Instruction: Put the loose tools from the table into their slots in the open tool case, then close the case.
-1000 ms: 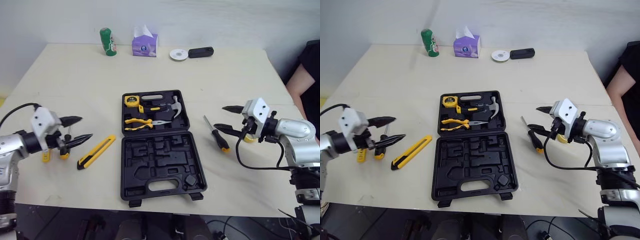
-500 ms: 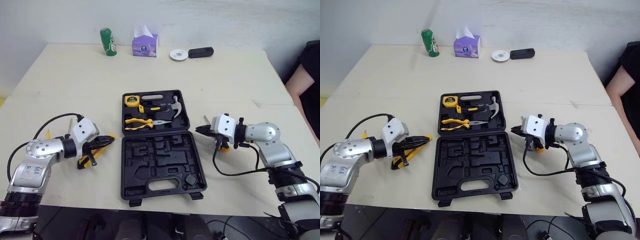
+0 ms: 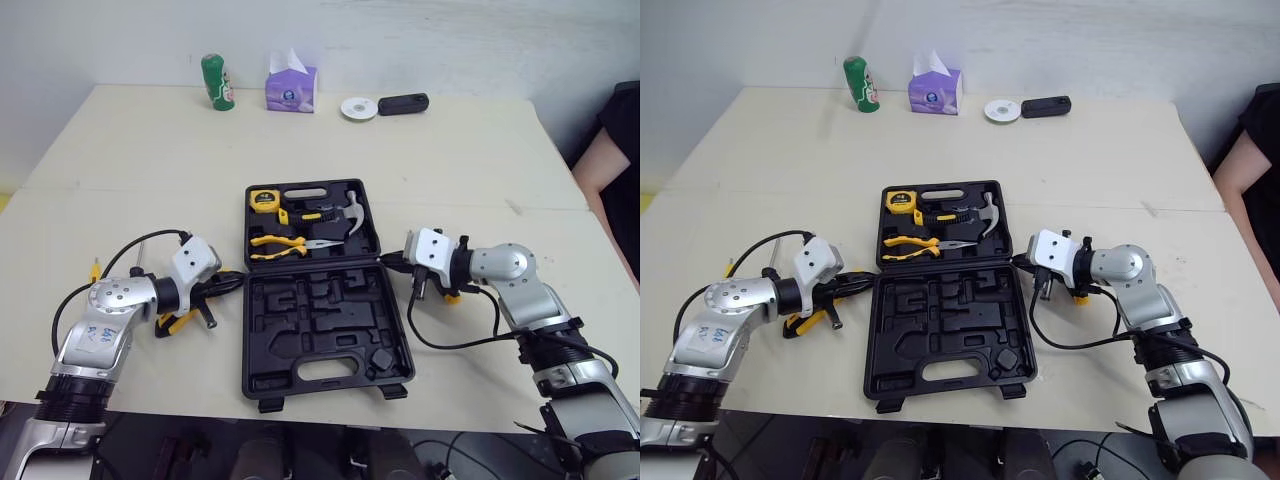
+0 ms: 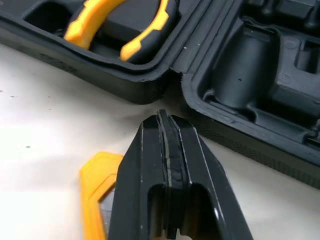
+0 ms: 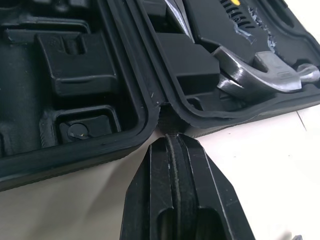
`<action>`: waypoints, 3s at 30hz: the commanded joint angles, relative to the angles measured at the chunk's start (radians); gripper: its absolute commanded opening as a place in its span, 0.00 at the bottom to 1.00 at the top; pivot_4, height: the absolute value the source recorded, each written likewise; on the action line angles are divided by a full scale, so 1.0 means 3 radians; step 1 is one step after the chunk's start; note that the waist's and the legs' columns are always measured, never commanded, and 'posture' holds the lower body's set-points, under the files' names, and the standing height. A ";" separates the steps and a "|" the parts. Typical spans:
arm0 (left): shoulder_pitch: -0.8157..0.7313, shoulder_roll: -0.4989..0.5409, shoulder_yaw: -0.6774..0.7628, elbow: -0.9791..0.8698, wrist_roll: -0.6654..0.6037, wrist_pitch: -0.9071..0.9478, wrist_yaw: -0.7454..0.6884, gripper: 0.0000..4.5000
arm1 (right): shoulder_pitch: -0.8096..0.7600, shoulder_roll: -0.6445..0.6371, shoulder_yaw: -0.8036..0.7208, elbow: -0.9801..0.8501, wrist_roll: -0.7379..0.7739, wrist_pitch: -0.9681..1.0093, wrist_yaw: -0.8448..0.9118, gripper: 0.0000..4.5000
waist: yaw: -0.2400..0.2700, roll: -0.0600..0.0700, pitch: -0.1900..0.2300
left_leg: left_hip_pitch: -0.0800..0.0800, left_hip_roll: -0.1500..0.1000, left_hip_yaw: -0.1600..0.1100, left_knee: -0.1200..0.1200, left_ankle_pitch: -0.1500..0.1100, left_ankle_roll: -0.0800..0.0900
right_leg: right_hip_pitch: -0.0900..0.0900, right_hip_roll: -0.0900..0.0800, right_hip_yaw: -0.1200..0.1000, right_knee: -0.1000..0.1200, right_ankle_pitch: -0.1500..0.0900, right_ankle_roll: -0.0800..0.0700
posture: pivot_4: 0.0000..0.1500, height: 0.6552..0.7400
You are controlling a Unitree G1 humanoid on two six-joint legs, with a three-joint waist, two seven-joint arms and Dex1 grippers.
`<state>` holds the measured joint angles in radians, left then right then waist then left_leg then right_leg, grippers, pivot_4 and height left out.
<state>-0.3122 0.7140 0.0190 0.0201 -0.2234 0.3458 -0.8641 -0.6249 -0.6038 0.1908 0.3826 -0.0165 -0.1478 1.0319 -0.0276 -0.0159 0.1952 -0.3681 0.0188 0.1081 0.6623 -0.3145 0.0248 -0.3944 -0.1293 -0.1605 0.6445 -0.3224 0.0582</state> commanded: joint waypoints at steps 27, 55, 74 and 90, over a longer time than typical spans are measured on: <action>-0.0496 -0.0293 -0.0369 0.0337 0.0248 -0.0431 -0.0381 0.02 | 0.0503 -0.0293 -0.0081 -0.1108 0.0255 0.0425 0.0421 0.00 | 0.0087 0.0000 0.0000 | -0.0009 -0.0005 -0.0006 0.0008 -0.0001 0.0008 | 0.0003 -0.0001 -0.0005 -0.0005 0.0004 0.0007 | 1.00 1.00; 0.0012 0.0593 0.0602 -0.0068 -0.0394 -0.0315 -0.0956 0.02 | 0.0731 -0.0997 -0.0708 -0.1418 0.0720 0.0296 0.0700 0.00 | 0.0085 0.0001 0.0002 | -0.0008 -0.0002 -0.0010 0.0007 -0.0002 0.0008 | 0.0004 -0.0001 -0.0006 -0.0024 0.0005 0.0007 | 1.00 1.00; 0.0515 0.1583 0.2364 0.3082 -0.0339 -0.1272 -0.0175 0.97 | 0.2177 -0.1413 -0.2783 -0.0427 0.0964 -0.0183 0.0351 1.00 | 0.0065 0.0007 0.0006 | -0.0001 -0.0002 0.0000 -0.0003 -0.0016 0.0013 | 0.0002 -0.0003 0.0001 -0.0036 0.0008 0.0013 | 1.00 1.00; 0.0821 0.1844 0.2442 0.4106 -0.0381 -0.1649 0.0673 0.97 | 0.2308 -0.1467 -0.2900 0.1155 0.0903 -0.1459 0.0157 1.00 | 0.0037 0.0010 0.0007 | 0.0009 -0.0003 0.0010 -0.0006 -0.0036 -0.0004 | 0.0004 -0.0009 0.0010 -0.0036 0.0010 0.0017 | 1.00 1.00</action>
<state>-0.0635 1.2379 0.7465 1.2545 -0.3277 -0.1440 -0.6522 0.0817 -1.0258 -0.6824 0.7406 0.2275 -0.5703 1.0773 -0.0164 -0.0130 0.1973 -0.3653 0.0178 0.1112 0.6603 -0.3253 0.0235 -0.3932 -0.1319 -0.1574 0.6339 -0.3194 0.0633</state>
